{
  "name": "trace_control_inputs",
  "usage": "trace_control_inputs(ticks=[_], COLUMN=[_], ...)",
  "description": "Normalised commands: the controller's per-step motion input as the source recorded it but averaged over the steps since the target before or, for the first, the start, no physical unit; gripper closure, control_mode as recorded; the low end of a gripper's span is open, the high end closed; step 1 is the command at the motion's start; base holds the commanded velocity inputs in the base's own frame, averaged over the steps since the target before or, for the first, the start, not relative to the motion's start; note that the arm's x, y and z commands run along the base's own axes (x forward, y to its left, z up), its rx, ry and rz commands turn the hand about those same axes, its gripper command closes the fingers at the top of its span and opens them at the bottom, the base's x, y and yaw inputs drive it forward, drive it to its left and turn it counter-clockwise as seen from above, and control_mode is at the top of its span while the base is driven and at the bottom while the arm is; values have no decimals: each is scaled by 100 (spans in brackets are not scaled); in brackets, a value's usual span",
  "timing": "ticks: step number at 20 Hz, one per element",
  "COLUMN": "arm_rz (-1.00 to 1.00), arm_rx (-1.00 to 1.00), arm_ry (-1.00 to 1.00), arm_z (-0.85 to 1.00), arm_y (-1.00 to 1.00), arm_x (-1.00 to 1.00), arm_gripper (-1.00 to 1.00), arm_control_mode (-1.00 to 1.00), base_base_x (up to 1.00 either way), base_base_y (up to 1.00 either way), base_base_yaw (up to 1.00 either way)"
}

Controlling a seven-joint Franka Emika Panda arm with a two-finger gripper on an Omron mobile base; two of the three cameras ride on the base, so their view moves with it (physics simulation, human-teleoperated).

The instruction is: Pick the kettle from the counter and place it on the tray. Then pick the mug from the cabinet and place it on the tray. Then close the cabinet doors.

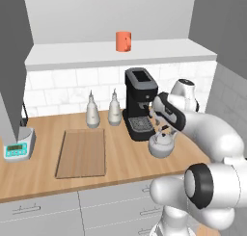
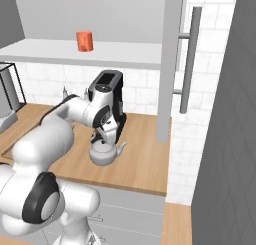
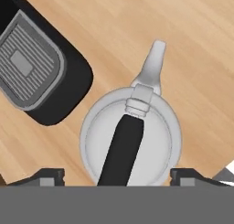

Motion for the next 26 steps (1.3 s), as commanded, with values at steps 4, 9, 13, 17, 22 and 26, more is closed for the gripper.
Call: trace_control_inputs(ticks=[4,9,13,17,22,26], arm_rz=[-5,-1,0,0,3,1], arm_rx=[0,0,1,-17,-20,-14], arm_ry=[0,0,0,1,1,0], arm_z=[-43,-7,51,97,19,0], arm_y=[21,0,16,89,100,100], arm_x=[6,-1,-34,-26,0,6], arm_gripper=[100,100,100,100,100,100], arm_control_mode=[-100,-100,-100,-100,-100,-100], base_base_x=[0,0,0,0,0,0], base_base_y=[0,0,0,0,0,0], base_base_yaw=[0,0,0,0,0,0])
